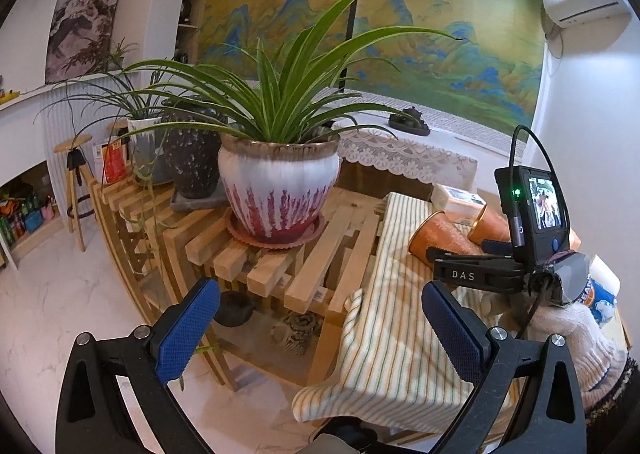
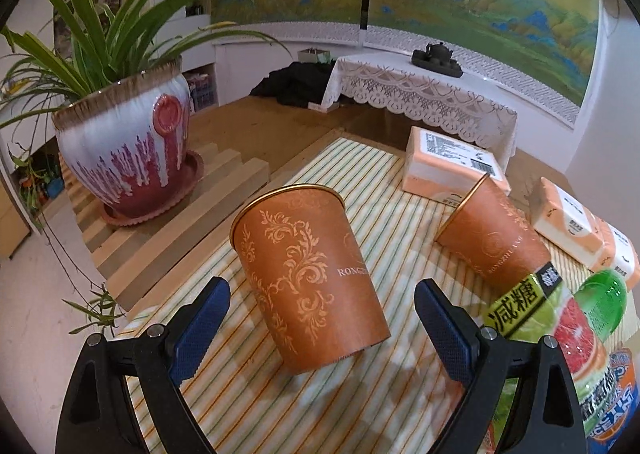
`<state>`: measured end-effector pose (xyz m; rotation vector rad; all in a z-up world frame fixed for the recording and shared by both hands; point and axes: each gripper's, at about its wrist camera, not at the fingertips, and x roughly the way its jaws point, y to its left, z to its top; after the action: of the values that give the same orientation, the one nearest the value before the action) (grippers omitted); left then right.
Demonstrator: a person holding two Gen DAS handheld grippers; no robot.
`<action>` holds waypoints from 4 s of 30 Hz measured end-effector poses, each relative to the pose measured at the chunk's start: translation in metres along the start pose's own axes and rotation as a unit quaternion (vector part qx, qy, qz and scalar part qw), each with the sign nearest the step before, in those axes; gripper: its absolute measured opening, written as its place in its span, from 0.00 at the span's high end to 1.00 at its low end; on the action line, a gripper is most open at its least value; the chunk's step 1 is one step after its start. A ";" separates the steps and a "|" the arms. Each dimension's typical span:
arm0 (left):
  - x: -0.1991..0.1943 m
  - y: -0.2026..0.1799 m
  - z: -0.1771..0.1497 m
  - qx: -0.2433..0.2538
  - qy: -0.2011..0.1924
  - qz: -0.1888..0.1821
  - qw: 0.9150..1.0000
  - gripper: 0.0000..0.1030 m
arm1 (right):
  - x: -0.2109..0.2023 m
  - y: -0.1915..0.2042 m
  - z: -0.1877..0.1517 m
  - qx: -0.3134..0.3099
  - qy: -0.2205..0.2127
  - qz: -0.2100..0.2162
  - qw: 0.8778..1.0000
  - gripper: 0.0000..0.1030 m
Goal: Flip cup upside down
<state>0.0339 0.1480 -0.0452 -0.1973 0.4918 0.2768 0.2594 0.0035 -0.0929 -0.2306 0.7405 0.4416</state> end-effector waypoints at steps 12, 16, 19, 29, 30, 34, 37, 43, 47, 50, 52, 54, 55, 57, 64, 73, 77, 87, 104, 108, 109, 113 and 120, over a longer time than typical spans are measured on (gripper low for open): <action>-0.003 0.000 0.000 -0.002 0.001 0.002 1.000 0.01 | -0.001 0.000 -0.005 0.002 0.026 0.013 1.000 0.42; -0.005 -0.004 -0.003 0.002 0.003 -0.002 1.000 0.01 | -0.016 -0.001 -0.017 0.009 0.025 0.026 0.999 0.43; -0.007 -0.009 -0.007 0.006 0.006 -0.008 1.000 0.01 | -0.033 -0.001 -0.030 0.011 0.016 0.023 1.000 0.44; -0.014 -0.032 -0.018 0.025 0.009 -0.028 0.999 0.01 | -0.097 -0.013 -0.084 0.052 -0.020 -0.004 0.998 0.44; -0.014 -0.033 -0.019 0.027 0.010 -0.030 0.999 0.01 | -0.104 -0.015 -0.090 0.063 -0.021 -0.006 0.998 0.44; -0.013 -0.041 -0.022 0.033 0.012 -0.035 0.999 0.01 | -0.117 -0.019 -0.108 0.085 -0.023 -0.018 0.996 0.44; -0.013 -0.044 -0.025 0.037 0.013 -0.037 0.999 0.01 | -0.120 -0.016 -0.114 0.090 -0.028 -0.037 0.995 0.44; -0.016 -0.048 -0.028 0.042 0.014 -0.038 0.998 0.01 | -0.115 -0.015 -0.119 0.096 -0.029 -0.050 0.994 0.44; -0.016 -0.047 -0.029 0.042 0.013 -0.036 0.998 0.01 | -0.112 -0.013 -0.119 0.102 -0.029 -0.047 0.993 0.43; -0.016 -0.047 -0.030 0.041 0.014 -0.037 0.998 0.01 | -0.111 -0.012 -0.120 0.100 -0.030 -0.048 0.993 0.43; -0.016 -0.047 -0.031 0.040 0.015 -0.037 0.998 0.01 | -0.112 -0.013 -0.122 0.101 -0.032 -0.045 0.993 0.39; -0.017 -0.048 -0.032 0.040 0.015 -0.038 0.998 0.01 | -0.114 -0.016 -0.123 0.105 -0.037 -0.041 0.993 0.30; -0.017 -0.049 -0.032 0.042 0.015 -0.038 0.998 0.01 | -0.117 -0.017 -0.123 0.108 -0.042 -0.038 0.993 0.28; -0.018 -0.050 -0.033 0.042 0.015 -0.040 0.998 0.01 | -0.122 -0.019 -0.125 0.109 -0.046 -0.033 0.992 0.27; -0.025 -0.059 -0.035 0.042 0.011 -0.046 0.998 0.01 | -0.146 -0.028 -0.140 0.113 -0.061 -0.015 0.992 0.27; -0.031 -0.110 -0.056 0.050 0.017 -0.079 0.995 0.01 | -0.202 -0.066 -0.177 0.149 -0.092 -0.043 0.984 0.26; -0.028 -0.145 -0.074 0.056 0.020 -0.089 0.994 0.01 | -0.220 -0.086 -0.192 0.165 -0.104 -0.065 0.979 0.26; 0.002 -0.195 -0.096 0.050 0.021 -0.073 0.996 0.01 | -0.231 -0.115 -0.220 0.194 -0.106 -0.090 0.971 0.26; 0.035 -0.211 -0.108 0.058 0.011 -0.034 0.998 0.25 | -0.228 -0.133 -0.227 0.219 -0.106 -0.078 0.967 0.26; 0.036 -0.207 -0.106 0.058 0.010 -0.033 0.998 0.38 | -0.227 -0.132 -0.227 0.217 -0.106 -0.079 0.967 0.26; 0.035 -0.206 -0.106 0.058 0.009 -0.033 0.998 0.38 | -0.227 -0.132 -0.228 0.217 -0.106 -0.078 0.967 0.26; 0.036 -0.200 -0.105 0.059 0.006 -0.040 0.997 0.38 | -0.225 -0.131 -0.228 0.218 -0.103 -0.077 0.967 0.26; 0.032 -0.190 -0.100 0.075 0.016 -0.067 0.995 0.38 | -0.223 -0.131 -0.227 0.219 -0.101 -0.079 0.967 0.26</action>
<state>0.0755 -0.0497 -0.1241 -0.0870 0.5269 0.1052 0.0392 -0.2610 -0.0950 0.1694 0.5963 0.1386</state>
